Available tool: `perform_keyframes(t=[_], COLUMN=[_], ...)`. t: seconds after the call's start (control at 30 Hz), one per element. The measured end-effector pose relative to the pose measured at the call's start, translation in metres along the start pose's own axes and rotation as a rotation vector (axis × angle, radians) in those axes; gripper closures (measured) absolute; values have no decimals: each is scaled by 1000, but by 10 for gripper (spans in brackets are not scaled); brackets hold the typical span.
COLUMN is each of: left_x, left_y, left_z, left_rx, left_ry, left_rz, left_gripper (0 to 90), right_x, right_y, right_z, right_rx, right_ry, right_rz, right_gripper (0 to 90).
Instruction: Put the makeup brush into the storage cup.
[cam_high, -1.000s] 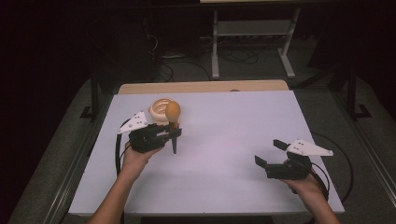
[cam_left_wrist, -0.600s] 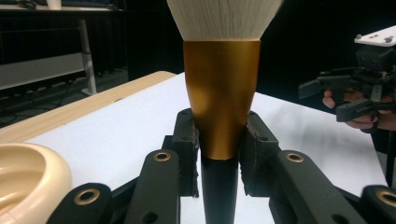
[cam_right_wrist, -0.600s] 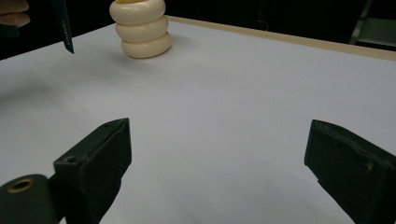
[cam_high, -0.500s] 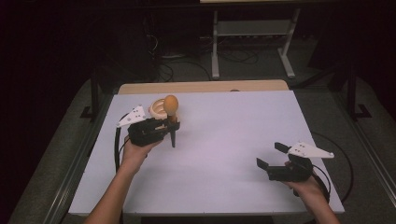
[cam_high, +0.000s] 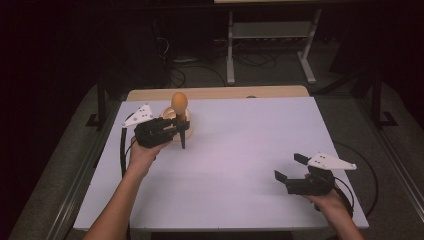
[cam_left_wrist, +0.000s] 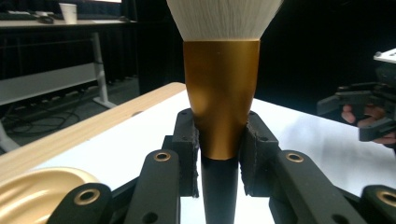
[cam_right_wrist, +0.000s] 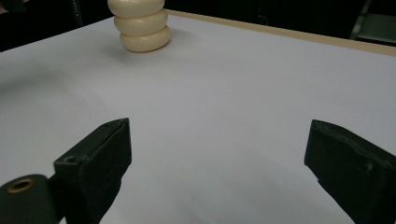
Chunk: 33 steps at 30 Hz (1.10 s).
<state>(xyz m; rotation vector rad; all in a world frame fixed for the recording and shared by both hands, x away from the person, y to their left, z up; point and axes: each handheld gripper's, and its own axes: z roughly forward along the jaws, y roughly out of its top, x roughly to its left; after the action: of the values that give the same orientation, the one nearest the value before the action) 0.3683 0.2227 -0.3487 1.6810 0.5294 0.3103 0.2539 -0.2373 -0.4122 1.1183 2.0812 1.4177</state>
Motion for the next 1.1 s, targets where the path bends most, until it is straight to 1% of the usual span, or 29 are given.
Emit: perform_keyframes(t=[0.1, 0.13, 0.3, 0.33, 0.43, 0.47, 0.57, 0.6, 0.77, 0.8, 0.9, 1.0, 1.1], left_x=[3, 6, 13, 14, 16, 20, 24, 26, 33, 37, 41, 46, 51], left_y=[2, 5, 9, 10, 11, 12, 13, 14, 15, 16, 18, 21, 25], left_z=[-1, -1, -2, -3, -3, -3, -3, -3, -2, -1, 0, 1, 2], left_rx=[-8, -15, -23, -20, -28, -29, -35, -26, -29, -26, -16, -22, -37], left_ry=[6, 15, 31, 36, 41, 45, 53, 56, 65, 74, 84, 94, 102], left_rz=[-1, -1, -2, 4, -1, -2, -11, -5, -13, -11, -7, -7, -16], left_gripper=[708, 708, 709, 708, 709, 709, 709, 709, 709, 709, 709, 709, 709], right_x=[0, -1, 0, 0, 0, 0, -1, -1, -1, -1, -1, -2, -3], right_y=[0, 0, -1, -1, -1, -1, -2, -2, -2, -2, -2, -3, -3], right_z=[0, 0, 1, 1, 2, 2, 1, 1, 1, 2, 2, 2, 3], right_rx=[-2, -1, 7, 8, 7, 7, 10, 8, 9, 10, 11, 16, 12], right_ry=[-1, -3, 1, 1, 0, 0, -4, -4, -6, -9, -13, -17, -17], right_rz=[-3, -2, -1, -3, -3, -3, 0, 4, 5, 6, 5, 7, 3], right_gripper=[66, 66, 66, 67, 67, 67, 67, 67, 68, 68, 68, 68, 68])
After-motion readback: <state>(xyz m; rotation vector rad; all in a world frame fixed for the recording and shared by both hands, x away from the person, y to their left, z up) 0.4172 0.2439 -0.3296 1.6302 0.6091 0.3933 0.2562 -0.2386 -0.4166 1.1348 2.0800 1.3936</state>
